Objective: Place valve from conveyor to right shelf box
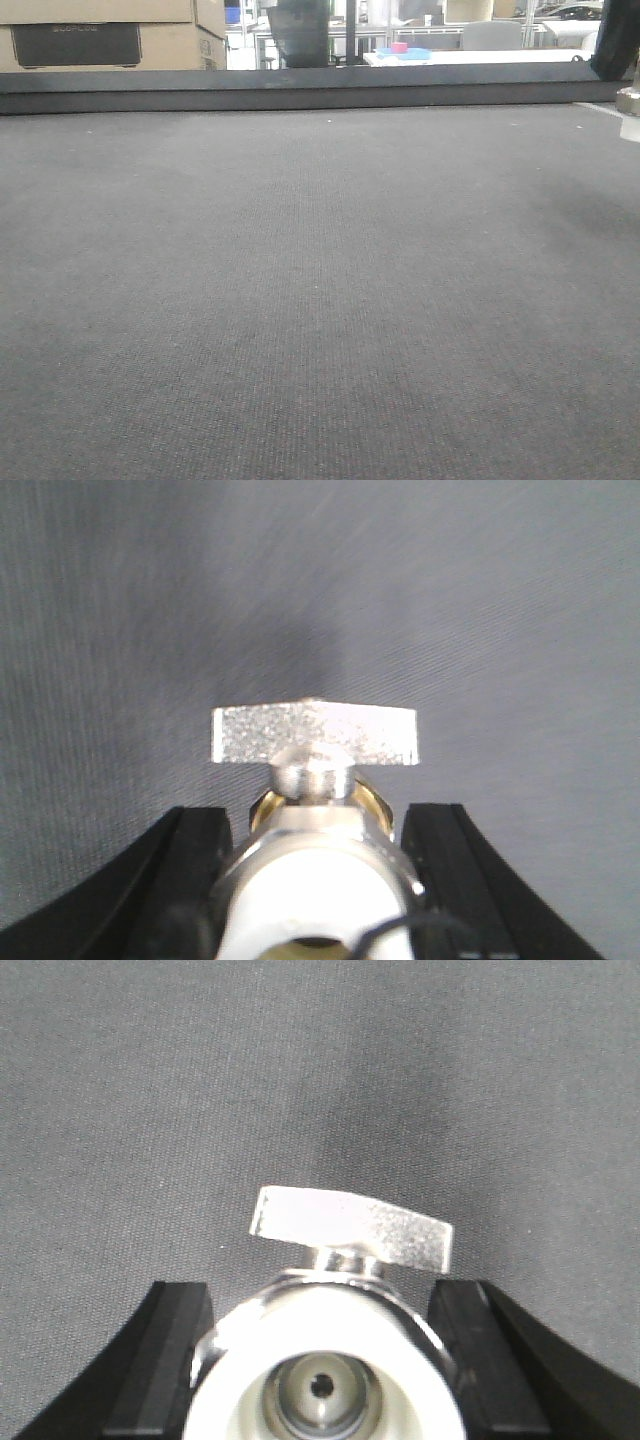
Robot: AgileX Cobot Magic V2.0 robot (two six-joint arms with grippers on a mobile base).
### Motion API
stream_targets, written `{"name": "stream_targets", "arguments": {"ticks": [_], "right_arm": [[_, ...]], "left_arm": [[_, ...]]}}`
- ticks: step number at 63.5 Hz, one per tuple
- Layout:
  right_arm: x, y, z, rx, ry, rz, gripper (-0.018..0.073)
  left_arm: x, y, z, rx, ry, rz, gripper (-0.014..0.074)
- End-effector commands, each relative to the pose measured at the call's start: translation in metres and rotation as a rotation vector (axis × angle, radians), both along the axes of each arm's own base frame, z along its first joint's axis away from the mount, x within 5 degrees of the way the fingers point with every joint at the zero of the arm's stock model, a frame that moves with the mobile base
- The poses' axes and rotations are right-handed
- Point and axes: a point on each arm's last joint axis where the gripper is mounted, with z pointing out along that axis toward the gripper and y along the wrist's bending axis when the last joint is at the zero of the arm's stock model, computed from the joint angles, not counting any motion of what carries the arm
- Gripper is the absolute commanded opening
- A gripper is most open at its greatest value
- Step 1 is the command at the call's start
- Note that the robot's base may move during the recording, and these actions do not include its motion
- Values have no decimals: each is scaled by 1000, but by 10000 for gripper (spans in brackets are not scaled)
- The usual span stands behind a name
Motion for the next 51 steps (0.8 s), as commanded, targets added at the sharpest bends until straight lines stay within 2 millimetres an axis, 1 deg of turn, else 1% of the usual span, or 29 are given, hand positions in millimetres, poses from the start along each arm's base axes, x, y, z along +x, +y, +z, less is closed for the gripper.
{"name": "stream_targets", "arguments": {"ticks": [1, 3, 4, 6, 14, 19, 23, 26, 33, 38, 46, 51], "right_arm": [[-8, -3, 19, 5, -86, -6, -154], [-10, -4, 22, 6, -95, -6, -154], [-11, -4, 23, 7, -100, -6, -154], [-15, -4, 27, 9, -114, -6, -154], [-24, -6, 39, 15, -150, -6, -154], [-32, -7, 47, 19, -178, -6, -154], [-37, -8, 53, 22, -198, -6, -154], [-42, -8, 58, 25, -217, -6, -154], [-50, -10, 69, 35, -282, -8, -154], [-55, -10, 77, 42, -326, -10, -154], [-61, -11, 86, 52, -388, -13, -154], [-63, -12, 91, 57, -423, -14, -154]], "left_arm": [[-13, -11, 37, -9, -125, -8, -111], [-19, -13, 48, -3, -161, -12, -111], [-20, -13, 50, -2, -169, -12, -111], [-28, -17, 63, 5, -215, -20, -111], [-50, -24, 91, 18, -307, -32, -111], [-68, -27, 110, 27, -374, -30, -111], [-78, -28, 120, 33, -413, -31, -111], [-90, -30, 131, 40, -457, -31, -111], [-109, -32, 147, 54, -526, -30, -111], [-118, -32, 154, 76, -558, -28, -111], [-130, -30, 161, 116, -586, -3, -111], [-133, -29, 166, 136, -602, -2, -111]]}}
